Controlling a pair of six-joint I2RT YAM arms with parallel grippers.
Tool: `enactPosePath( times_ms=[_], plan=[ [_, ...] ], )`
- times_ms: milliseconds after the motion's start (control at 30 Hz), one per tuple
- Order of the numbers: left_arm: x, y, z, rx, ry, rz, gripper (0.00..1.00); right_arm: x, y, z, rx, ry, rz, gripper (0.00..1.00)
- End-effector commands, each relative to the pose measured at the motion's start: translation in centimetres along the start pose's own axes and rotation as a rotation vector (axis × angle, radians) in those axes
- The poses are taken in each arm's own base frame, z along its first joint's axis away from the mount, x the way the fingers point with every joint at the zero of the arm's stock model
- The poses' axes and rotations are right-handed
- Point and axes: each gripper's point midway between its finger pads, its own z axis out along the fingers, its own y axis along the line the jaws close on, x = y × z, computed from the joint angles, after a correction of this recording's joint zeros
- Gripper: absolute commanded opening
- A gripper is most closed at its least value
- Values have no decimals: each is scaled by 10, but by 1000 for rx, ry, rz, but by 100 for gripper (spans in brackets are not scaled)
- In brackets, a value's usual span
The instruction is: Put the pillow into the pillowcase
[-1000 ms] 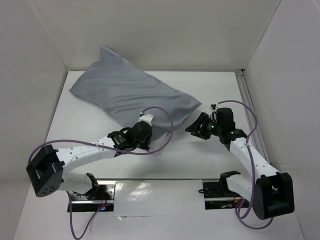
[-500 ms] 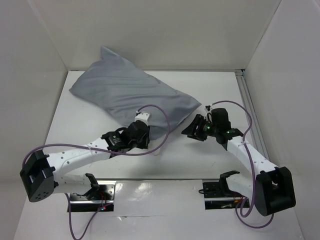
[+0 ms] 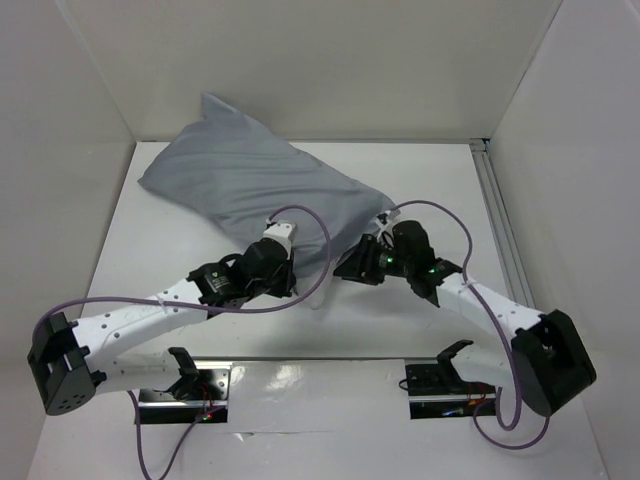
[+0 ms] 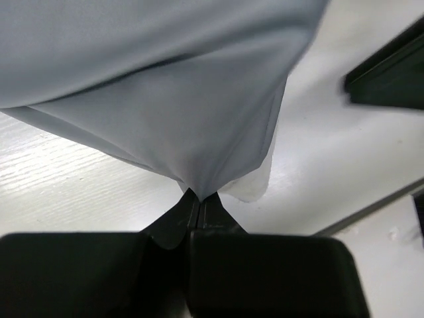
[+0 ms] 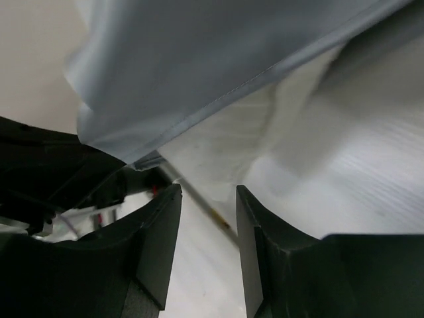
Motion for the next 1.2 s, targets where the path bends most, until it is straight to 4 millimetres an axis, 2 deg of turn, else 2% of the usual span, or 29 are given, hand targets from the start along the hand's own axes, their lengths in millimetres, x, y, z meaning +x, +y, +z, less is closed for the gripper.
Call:
enactPosePath(
  times_ms=[0,33,100,133,200,233,333,433,467,533,567,600,633,667,700,733,767,800,833,867,900,933,1000,1033,1100,1133,1167],
  plan=[
    [-25,-26,-22,121,-54,-55,0,4,37,21,-182,-16,1,46],
    [-25,-28,-23,129,-49,-55,0,13,40,26,-208,-2,32,46],
    [-25,-28,-23,129,-48,-64,0,11,44,37,-255,-11,21,44],
    [-30,-30,-27,139,-63,-67,0,19,44,42,-257,14,15,44],
    [-28,-29,-27,134,-56,-66,0,18,50,49,-262,8,-5,46],
    [-28,-29,-27,134,-56,-66,0,25,51,53,-260,15,-26,48],
    [-26,-35,-30,161,-50,-70,0,16,51,67,-247,-45,-55,49],
    [-28,-41,-34,190,-44,-70,0,4,60,80,-304,-108,-94,37],
    [-33,-48,-38,222,-44,-71,0,-7,71,83,-339,-146,-109,27],
    [-41,-57,-46,262,-53,-73,0,-14,72,95,-337,-158,-120,19],
    [-53,-70,-56,314,-68,-76,0,-31,82,98,-356,-191,-135,18],
    [-60,-76,-62,340,-77,-77,0,-44,84,101,-370,-220,-139,18],
    [-67,-82,-69,369,-87,-77,0,-50,92,102,-392,-235,-149,18],
    [-84,-97,-86,440,-119,-69,0,-63,97,101,-407,-265,-154,18],
    [-93,-105,-91,470,-130,-67,0,-80,113,97,-448,-302,-173,18],
    [-101,-114,-95,504,-140,-65,0,-86,122,95,-472,-319,-184,18],
    [-116,-131,-114,585,-159,-65,0,-95,126,93,-482,-338,-180,18],
    [-129,-142,-124,639,-190,-61,0,-108,140,86,-526,-375,-185,18],
    [-138,-152,-131,683,-205,-53,0,-110,144,82,-547,-390,-196,18],
    [-156,-165,-143,727,-226,-46,0,-115,157,74,-582,-410,-203,18],
    [-162,-174,-150,767,-227,-24,0,-115,157,74,-582,-410,-203,18],
    [-169,-180,-154,789,-236,-10,0,-121,166,71,-602,-424,-213,18],
    [-185,-196,-163,844,-253,26,0,-109,164,87,-583,-386,-227,19],
    [-187,-201,-164,860,-250,41,0,-99,151,103,-558,-347,-216,19],
    [-185,-209,-164,901,-219,59,0,-88,134,123,-520,-307,-198,19],
    [-182,-207,-156,895,-201,57,0,-76,115,136,-507,-265,-170,19],
    [-176,-208,-150,898,-171,50,0,-69,108,140,-511,-246,-149,19]
  ],
)
